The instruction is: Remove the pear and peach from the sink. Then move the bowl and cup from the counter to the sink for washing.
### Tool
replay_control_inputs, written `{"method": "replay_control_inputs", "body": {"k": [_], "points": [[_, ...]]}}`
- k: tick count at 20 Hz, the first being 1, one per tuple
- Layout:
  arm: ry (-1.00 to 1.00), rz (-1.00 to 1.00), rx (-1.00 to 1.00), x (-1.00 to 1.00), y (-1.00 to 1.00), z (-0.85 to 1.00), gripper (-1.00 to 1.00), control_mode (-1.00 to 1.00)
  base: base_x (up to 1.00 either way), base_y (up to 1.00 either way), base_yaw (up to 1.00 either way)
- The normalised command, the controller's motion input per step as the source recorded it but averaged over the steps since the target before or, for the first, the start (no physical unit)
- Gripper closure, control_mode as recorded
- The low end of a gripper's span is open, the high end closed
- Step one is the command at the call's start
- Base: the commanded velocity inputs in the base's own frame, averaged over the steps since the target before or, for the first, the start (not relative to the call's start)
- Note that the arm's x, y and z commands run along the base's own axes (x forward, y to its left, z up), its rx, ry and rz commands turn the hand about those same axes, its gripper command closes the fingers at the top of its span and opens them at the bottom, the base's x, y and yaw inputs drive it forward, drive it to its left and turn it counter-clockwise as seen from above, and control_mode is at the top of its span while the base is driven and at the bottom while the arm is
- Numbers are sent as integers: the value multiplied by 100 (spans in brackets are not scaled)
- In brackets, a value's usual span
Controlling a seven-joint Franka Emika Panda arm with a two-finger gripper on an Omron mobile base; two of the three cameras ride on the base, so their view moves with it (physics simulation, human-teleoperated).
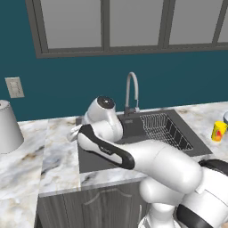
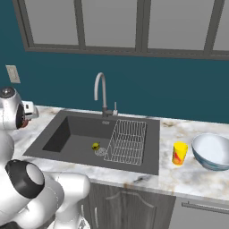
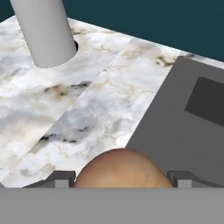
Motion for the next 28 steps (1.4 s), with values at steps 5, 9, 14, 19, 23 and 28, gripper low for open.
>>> {"method": "replay_control_inputs", "body": {"k": [5,9,14,19,23,28], "points": [[-2,0,0,-1,34,0,100,-100,0,0,0],[0,0,0,0,30,0,100,-100,0,0,0],[2,0,0,0,28,-3,100,-100,0,0,0],[0,0,-2,0,26,-9,100,-100,0,0,0],[1,0,-5,0,20,-11,100,-100,0,0,0],[3,0,-8,0,15,-10,100,-100,0,0,0]]}}
